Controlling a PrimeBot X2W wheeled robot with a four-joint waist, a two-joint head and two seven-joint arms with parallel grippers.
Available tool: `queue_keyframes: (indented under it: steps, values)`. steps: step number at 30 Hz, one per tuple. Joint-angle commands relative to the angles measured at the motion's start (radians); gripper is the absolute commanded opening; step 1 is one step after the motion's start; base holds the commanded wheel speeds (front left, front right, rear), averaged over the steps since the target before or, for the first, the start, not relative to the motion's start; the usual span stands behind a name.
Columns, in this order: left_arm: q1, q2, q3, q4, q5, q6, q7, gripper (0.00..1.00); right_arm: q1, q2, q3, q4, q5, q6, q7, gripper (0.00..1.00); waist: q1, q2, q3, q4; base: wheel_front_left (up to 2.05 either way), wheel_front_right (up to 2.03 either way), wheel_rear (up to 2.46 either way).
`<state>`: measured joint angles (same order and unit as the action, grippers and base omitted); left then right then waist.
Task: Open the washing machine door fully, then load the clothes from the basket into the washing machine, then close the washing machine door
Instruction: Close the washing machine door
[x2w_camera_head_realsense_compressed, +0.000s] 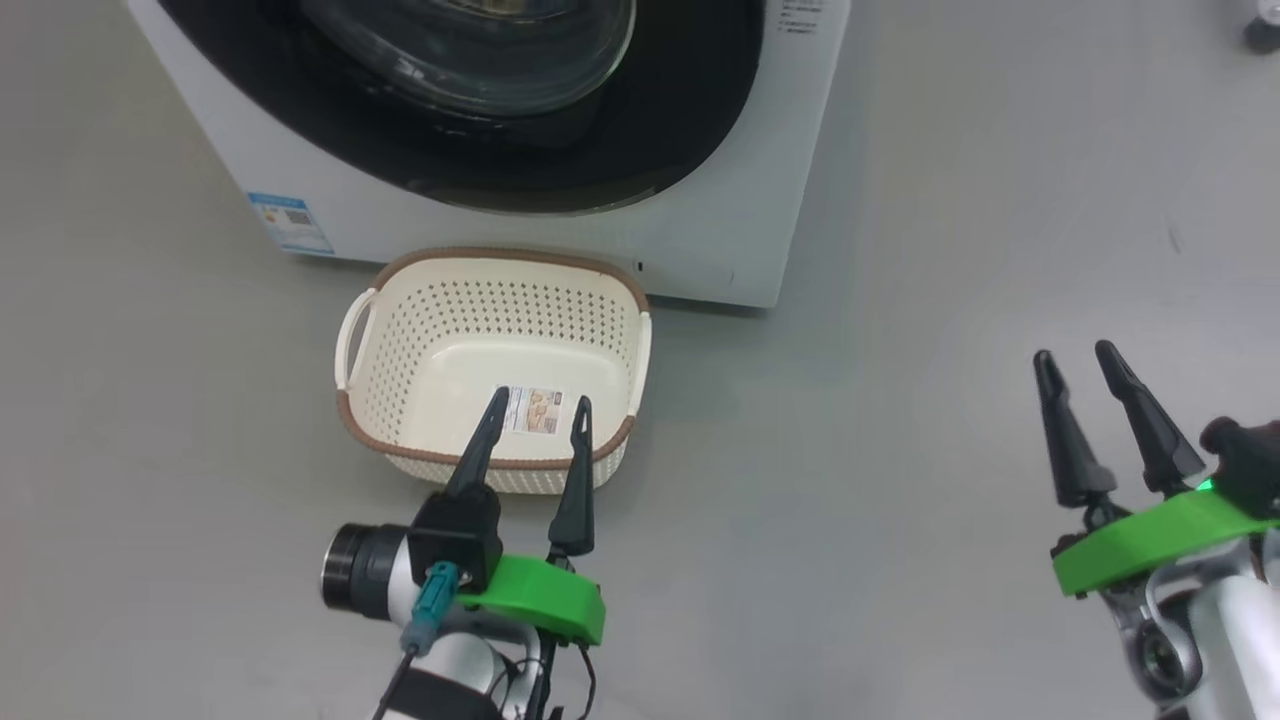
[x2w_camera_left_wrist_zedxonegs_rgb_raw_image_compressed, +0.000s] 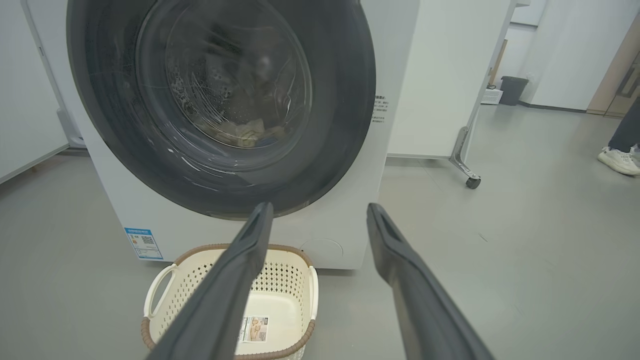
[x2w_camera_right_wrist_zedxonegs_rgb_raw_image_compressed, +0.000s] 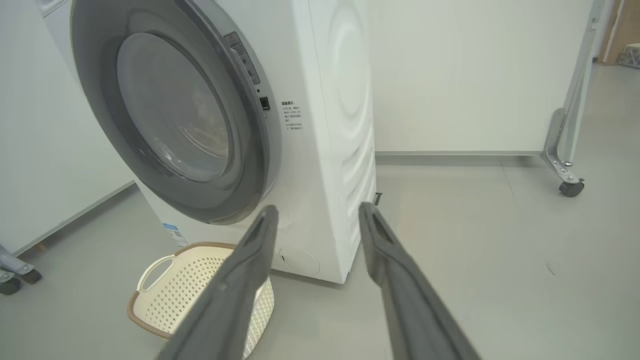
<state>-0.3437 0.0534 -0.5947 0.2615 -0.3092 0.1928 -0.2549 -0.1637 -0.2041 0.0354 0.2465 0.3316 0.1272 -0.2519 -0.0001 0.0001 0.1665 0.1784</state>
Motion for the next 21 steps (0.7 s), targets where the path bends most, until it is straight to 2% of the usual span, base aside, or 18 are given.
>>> queue_keyframes:
  steps: [1,8,18,21]
  values:
    - [-0.005,0.018,0.041,-0.024,0.003,-0.001,-0.007,1.0,0.0,0.003,0.008,-0.045,-0.011,0.003,-0.002,1.0,0.0001,-0.0001,-0.041,-0.046,0.0,0.0,0.0]
    - [0.039,0.054,0.085,-0.008,-0.005,-0.006,-0.007,1.0,0.091,0.082,-0.021,-0.108,-0.045,0.003,0.015,1.0,0.0001,-0.0001,-0.097,-0.126,0.0,0.0,0.0]
    - [0.162,0.114,0.158,-0.045,-0.028,0.028,-0.007,1.0,0.234,0.13,-0.067,-0.212,-0.126,0.003,0.058,1.0,0.0001,-0.0001,-0.172,-0.221,0.0,0.0,0.0]
    - [0.186,0.119,0.163,-0.063,-0.031,0.035,-0.007,1.0,0.273,0.138,-0.084,-0.254,-0.146,0.003,0.071,1.0,0.0001,-0.0001,-0.177,-0.227,0.0,0.0,0.0]
